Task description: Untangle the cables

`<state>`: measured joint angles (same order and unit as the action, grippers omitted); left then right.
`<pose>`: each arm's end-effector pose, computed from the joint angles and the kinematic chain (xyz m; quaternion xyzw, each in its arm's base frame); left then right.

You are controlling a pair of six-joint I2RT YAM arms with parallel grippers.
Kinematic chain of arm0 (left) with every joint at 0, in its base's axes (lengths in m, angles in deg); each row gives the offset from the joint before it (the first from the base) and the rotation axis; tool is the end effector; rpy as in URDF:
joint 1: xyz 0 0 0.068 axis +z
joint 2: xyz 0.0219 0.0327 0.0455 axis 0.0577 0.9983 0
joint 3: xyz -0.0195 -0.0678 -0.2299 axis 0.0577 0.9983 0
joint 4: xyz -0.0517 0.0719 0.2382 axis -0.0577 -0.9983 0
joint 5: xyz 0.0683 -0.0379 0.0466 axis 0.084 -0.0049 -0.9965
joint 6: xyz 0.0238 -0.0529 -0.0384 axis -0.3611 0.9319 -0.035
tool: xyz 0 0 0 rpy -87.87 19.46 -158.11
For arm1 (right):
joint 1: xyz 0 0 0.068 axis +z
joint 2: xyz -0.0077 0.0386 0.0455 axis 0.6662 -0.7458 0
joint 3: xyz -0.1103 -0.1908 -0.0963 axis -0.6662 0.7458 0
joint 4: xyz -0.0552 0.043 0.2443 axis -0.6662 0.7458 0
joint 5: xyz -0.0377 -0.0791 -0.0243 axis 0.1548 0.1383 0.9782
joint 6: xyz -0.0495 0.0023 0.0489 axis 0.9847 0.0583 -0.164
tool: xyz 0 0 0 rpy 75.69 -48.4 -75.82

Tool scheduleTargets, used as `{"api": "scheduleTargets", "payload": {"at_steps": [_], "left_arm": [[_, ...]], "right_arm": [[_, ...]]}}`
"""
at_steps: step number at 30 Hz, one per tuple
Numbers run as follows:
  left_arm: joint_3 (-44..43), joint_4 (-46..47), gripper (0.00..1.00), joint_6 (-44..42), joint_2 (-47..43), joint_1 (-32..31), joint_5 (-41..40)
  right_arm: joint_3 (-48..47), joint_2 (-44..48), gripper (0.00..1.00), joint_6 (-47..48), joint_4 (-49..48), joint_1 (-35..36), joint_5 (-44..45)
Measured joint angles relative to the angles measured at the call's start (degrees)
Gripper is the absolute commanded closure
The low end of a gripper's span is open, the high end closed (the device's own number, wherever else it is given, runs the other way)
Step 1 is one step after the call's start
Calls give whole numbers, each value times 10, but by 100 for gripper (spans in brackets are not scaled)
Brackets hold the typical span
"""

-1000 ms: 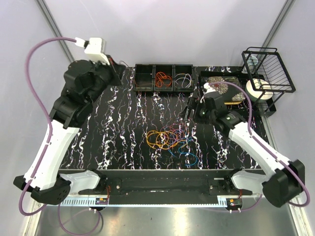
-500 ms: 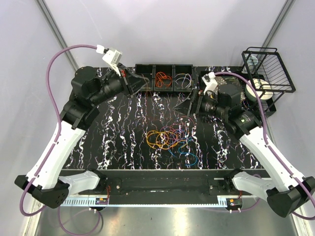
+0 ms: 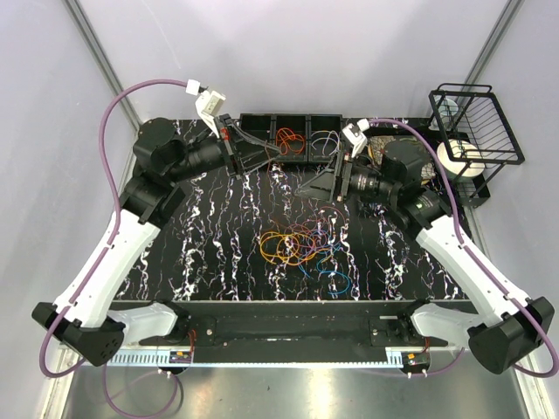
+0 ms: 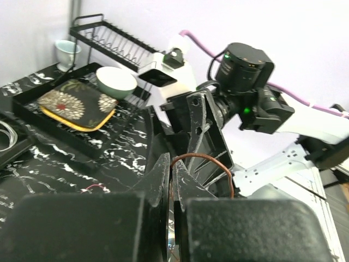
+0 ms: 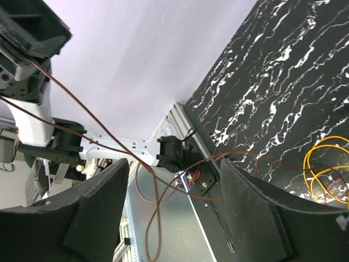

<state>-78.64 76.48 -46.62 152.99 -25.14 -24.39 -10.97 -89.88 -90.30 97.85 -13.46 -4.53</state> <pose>0.2105 -0.1563 0.4575 0.2633 0.6205 -0.5377 0.5065 0.2241 0.1641 0.3644 -0.1478 0.7309 0.5742 0.3379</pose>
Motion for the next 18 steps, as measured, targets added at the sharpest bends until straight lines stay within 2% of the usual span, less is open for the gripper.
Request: {"api": "scheduleTargets", "payload": {"at_steps": [4,10,13,14,18], "left_arm": [[9,22,100,17,8,0,12],[21,43,100,35,16,0,15],[25,50,100,40,16,0,15],[25,54,100,42,17,0,14],[25,70,100,49,19,0,13]], "right_arm": [[0,-8,36,-11,-22,0,-20],[1,-17,41,-26,-49,0,-39],[6,-20,50,-37,-74,0,-50],[7,-21,58,-41,-80,0,-54],[14,-24,66,-50,-97,0,-55]]}}
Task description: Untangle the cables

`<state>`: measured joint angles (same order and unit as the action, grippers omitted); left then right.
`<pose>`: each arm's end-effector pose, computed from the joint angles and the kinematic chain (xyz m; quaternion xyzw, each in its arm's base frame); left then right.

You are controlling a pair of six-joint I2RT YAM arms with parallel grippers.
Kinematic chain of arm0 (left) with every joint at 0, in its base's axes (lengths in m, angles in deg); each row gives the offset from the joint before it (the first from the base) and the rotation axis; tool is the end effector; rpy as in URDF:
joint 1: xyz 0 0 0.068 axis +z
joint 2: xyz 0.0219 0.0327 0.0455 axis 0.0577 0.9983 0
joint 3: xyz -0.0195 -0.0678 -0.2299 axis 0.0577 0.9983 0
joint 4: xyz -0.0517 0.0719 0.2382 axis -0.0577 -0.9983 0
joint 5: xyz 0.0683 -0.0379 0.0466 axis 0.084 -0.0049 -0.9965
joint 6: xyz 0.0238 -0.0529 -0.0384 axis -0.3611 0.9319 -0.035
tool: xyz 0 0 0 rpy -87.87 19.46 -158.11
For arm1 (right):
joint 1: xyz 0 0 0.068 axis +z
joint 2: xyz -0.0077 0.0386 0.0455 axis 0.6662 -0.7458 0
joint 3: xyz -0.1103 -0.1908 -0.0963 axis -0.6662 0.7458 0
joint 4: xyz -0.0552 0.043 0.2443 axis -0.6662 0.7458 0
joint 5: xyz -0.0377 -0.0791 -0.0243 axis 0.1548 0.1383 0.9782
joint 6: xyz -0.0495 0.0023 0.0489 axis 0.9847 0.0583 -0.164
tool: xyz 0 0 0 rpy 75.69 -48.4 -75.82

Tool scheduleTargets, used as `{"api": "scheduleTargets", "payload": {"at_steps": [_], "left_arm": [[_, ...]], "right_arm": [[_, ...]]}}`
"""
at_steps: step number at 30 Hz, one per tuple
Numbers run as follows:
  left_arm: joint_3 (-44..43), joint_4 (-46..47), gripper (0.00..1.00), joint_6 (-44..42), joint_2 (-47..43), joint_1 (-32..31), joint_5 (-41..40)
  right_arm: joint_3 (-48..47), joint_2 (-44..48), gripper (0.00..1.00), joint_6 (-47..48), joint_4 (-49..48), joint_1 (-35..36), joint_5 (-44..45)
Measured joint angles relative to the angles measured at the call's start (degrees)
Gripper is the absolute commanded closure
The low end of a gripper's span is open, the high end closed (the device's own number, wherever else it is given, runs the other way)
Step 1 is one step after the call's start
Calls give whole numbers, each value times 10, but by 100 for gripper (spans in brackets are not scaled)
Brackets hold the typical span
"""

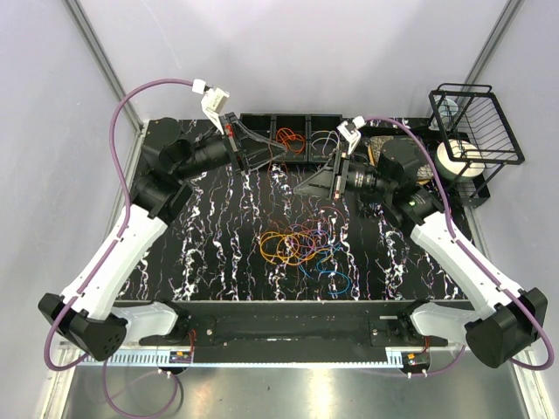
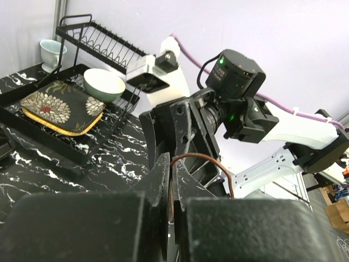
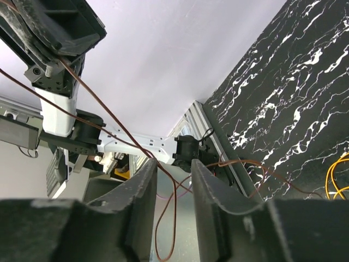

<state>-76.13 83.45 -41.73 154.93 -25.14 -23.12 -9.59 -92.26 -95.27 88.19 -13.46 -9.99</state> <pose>0.2225 -0.1639 0.4484 0.2503 0.6136 -0.5649 0.4917 0.2307 0.1720 0.3646 -0.1669 0.6991 0.6178 0.3190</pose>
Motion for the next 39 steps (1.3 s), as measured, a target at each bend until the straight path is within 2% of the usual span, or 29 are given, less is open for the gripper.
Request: {"api": "scheduleTargets", "payload": {"at_steps": [8,11,12,20,27,29,30,31,34,36,39], "left_arm": [[7,21,100,12,3,0,-5],[10,24,100,16,4,0,-6],[12,26,100,17,4,0,-7],[19,42,100,28,4,0,-16],[34,43,100,29,4,0,-39],[35,40,91,28,4,0,-47],[35,38,84,27,4,0,-51],[35,36,54,24,3,0,-54],[35,8,1,8,1,0,-73],[33,-43,1,-15,-5,0,-104],[23,-157,1,-43,-17,-2,-207]], "right_arm": [[3,0,65,-5,-13,0,-7],[3,-2,68,-8,-17,0,-13],[3,-2,69,-8,-20,0,-13],[10,-4,100,-16,-33,0,-14],[19,-4,100,-28,-46,0,-14],[19,-4,100,-31,-51,0,-14],[19,-4,100,-32,-53,0,-13],[19,-4,100,-32,-53,0,-13],[9,-7,100,-28,-40,0,-8],[-16,-12,100,-19,-19,0,2],[-88,-23,100,7,39,-4,28]]}}
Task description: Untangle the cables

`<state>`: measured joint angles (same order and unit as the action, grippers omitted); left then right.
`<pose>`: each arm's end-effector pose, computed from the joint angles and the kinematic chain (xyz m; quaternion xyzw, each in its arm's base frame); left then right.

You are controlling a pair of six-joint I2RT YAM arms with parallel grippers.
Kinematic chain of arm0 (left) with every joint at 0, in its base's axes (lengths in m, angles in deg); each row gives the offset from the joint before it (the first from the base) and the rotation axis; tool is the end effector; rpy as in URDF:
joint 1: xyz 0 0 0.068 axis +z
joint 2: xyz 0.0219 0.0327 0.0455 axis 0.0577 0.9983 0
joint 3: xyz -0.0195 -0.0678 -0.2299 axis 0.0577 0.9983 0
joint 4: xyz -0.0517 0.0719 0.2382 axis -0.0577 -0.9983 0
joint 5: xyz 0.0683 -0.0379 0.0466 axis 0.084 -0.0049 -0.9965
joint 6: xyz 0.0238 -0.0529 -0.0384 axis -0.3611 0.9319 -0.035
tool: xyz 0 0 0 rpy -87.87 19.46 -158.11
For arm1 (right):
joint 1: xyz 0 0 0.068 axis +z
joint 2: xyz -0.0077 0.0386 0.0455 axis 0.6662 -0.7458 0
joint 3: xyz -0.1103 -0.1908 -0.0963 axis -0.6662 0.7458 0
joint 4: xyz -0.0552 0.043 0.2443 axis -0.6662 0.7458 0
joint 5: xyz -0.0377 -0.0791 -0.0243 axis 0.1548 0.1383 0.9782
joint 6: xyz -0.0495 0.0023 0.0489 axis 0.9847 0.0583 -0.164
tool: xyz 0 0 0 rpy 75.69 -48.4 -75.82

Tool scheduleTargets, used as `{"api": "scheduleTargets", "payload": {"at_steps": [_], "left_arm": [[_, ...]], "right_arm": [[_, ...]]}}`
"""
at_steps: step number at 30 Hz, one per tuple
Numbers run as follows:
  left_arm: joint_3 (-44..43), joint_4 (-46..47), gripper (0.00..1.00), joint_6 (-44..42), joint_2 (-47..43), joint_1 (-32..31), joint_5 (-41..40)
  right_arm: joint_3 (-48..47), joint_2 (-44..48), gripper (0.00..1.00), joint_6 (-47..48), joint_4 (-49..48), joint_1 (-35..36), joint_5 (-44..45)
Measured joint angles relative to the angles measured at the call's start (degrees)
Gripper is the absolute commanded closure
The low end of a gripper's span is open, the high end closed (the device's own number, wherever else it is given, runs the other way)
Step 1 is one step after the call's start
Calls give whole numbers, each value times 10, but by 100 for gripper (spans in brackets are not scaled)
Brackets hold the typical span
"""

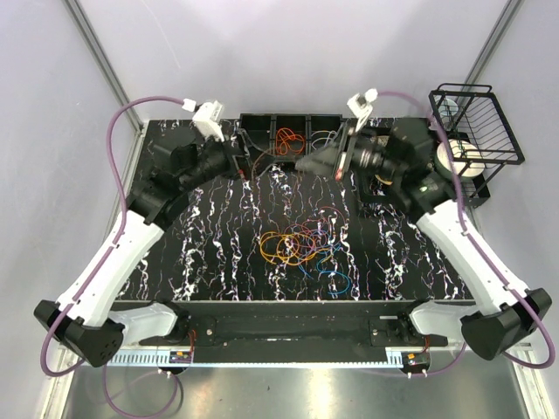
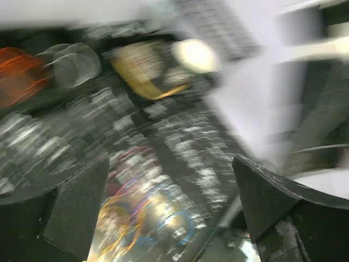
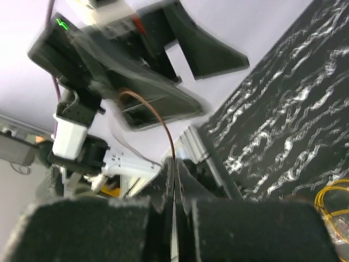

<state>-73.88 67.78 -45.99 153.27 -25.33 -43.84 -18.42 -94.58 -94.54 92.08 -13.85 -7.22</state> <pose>0.2358 -0.1525 0.4095 0.1225 0.7348 -0.4369 0.5042 0.2365 0.1708 0.4001 -0.1613 0.6894 0.6101 0.3557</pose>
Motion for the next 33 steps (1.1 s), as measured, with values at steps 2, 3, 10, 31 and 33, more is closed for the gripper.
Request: {"api": "scheduleTargets", "payload": {"at_steps": [2,3,10,31,33], "left_arm": [[-7,-81,1,-16,-9,0,-89],[-7,-119,1,-23,-15,0,-131],[77,-283,1,-54,-109,1,-305],[259,-341,1,-47,-317,1,-361],[261,-339,1,-46,-322,1,-365]], "right_arm": [[-66,-8,100,21,40,-5,21],[-98,-12,100,32,54,-8,32],[-315,-63,100,104,160,-13,121],[-765,-367,100,226,390,-33,356],[-777,-382,100,233,388,-37,367]]}}
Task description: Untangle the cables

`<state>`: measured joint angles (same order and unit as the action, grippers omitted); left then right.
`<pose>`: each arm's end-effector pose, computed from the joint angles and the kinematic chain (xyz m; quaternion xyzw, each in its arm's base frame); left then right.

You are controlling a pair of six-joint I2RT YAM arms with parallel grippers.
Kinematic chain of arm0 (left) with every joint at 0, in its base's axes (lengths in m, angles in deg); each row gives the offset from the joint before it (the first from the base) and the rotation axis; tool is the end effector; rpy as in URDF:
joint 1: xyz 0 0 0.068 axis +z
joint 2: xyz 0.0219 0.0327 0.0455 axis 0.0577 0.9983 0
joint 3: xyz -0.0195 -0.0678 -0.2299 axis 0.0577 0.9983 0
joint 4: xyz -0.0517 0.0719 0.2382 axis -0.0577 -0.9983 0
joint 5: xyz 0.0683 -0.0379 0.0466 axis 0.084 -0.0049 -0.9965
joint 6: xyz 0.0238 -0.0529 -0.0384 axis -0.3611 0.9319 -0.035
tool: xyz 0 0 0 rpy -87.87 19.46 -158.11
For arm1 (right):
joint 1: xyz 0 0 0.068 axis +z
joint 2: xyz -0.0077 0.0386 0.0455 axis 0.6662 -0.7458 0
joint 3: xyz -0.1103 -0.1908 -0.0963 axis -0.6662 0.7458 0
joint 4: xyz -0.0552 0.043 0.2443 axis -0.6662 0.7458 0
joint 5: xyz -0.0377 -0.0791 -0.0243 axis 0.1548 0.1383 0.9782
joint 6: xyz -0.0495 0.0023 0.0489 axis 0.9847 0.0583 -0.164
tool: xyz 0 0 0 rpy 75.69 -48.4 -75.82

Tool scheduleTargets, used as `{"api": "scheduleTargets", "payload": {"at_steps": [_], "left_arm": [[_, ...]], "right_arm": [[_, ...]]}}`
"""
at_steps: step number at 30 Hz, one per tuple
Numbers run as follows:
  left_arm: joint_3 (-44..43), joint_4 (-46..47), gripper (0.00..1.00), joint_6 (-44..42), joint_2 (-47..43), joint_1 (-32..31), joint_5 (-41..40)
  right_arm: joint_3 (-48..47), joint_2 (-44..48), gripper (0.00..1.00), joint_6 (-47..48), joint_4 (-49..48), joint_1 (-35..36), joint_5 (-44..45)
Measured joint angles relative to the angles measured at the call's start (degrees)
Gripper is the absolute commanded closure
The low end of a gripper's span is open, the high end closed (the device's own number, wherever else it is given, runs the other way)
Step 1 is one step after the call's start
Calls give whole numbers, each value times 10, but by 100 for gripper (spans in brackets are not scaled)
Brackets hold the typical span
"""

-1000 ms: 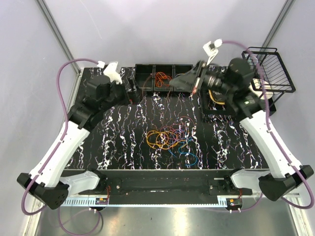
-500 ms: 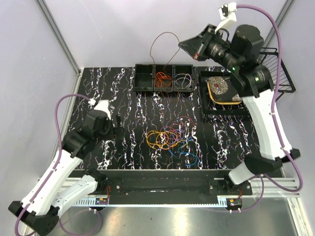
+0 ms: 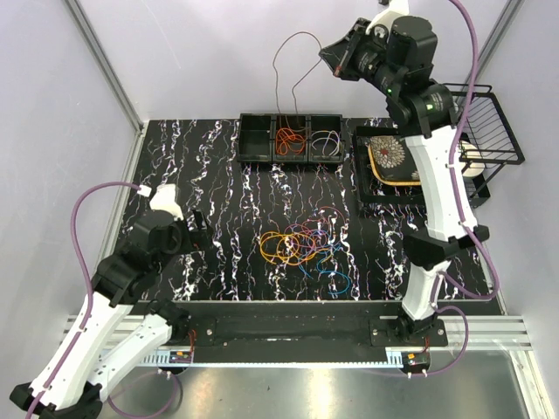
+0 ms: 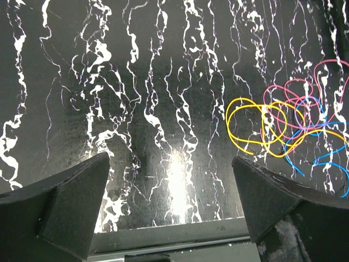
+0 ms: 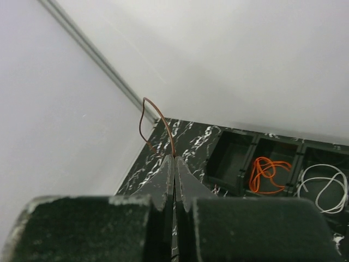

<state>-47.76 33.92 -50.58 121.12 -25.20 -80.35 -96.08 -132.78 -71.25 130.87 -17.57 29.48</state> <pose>0.1382 -0.0585 0.2942 -0.0283 0.8796 -0.1022 0.4638 0.3227 0.1541 0.5370 -0.0579 0.7019 0.3310 0.6280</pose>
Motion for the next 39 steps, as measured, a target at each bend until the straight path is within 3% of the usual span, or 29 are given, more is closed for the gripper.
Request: {"api": "scheduleTargets", "payload": {"at_steps": [12,33,36,39], "left_arm": [[4,6,1,1,4,0,-6],[5,7,2,1,13,16,-6],[5,7,2,1,14,19,-6],[5,8,2,1,17,23,-5]], "right_arm": [[-13,-94,100,33,-100,-32,60],[-69,-278,100,22,-424,-98,87],[-33,-274,100,14,-457,-106,87],[69,-246,100,8,-492,-111,87]]}}
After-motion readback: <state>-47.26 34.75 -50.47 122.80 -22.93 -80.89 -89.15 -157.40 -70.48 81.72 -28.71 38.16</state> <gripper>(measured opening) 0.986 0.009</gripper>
